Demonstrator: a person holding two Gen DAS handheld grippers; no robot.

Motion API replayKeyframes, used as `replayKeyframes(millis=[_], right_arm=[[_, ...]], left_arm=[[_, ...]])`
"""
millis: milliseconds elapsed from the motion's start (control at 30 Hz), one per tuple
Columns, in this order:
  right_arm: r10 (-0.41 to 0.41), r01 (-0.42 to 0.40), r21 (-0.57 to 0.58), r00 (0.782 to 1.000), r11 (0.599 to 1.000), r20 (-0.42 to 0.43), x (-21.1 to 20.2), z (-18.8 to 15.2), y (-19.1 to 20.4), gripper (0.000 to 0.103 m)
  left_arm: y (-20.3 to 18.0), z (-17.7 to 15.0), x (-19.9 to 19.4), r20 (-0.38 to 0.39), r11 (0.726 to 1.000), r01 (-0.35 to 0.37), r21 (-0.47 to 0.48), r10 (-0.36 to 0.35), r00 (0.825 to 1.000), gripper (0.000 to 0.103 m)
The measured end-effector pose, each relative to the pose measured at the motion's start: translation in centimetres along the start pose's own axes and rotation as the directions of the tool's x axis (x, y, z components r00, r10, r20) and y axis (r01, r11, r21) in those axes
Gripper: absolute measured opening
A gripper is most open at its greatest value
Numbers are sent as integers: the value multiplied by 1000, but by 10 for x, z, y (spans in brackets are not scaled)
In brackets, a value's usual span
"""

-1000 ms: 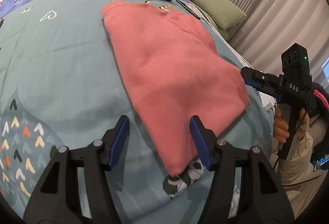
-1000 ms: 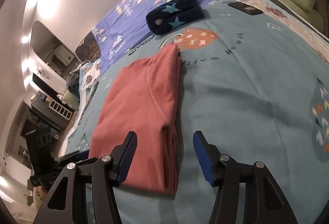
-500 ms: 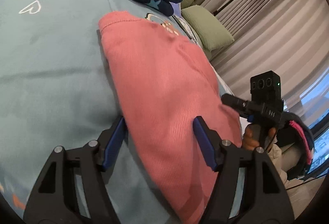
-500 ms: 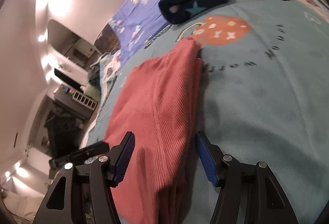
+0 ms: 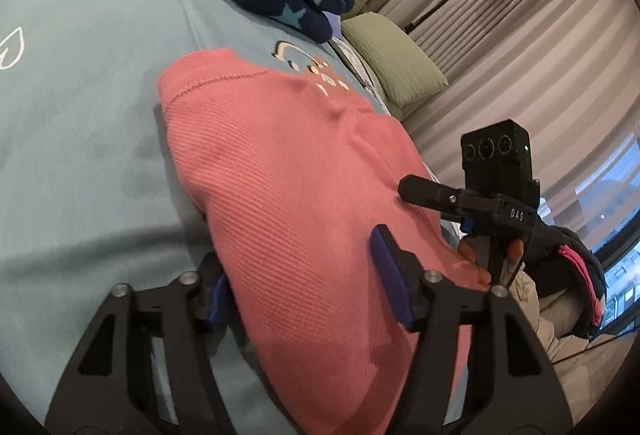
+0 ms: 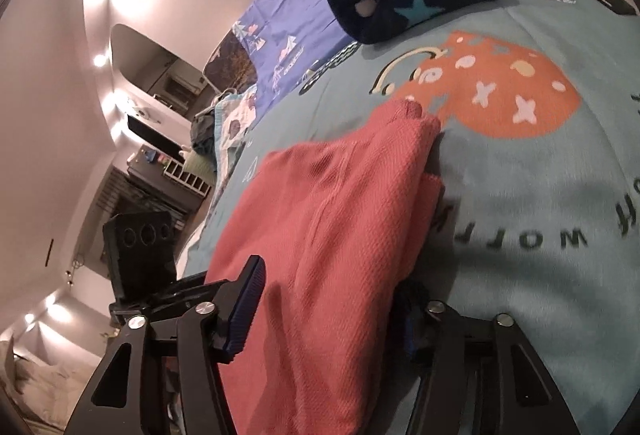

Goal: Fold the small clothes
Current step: 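Slide both tools under the folded sweater's edge and grip it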

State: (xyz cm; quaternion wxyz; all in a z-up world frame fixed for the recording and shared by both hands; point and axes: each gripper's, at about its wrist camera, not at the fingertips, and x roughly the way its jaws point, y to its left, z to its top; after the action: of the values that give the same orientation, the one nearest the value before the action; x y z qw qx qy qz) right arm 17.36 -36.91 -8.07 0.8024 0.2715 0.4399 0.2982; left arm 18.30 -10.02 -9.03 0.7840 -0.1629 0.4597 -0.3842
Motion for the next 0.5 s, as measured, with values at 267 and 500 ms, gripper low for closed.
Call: replayKeyframes(millis=[267,500], right_arm=[[-115,118,-37,990,992,83,-16,-11,17,20],[-173,198,-111,965,974,197,-53,-18,68,19]], left_arm=[[-29,-2,-16,69,986,-121,112,114,991,34],[-71,0,-48,149,962,-185,203,157,976,33]])
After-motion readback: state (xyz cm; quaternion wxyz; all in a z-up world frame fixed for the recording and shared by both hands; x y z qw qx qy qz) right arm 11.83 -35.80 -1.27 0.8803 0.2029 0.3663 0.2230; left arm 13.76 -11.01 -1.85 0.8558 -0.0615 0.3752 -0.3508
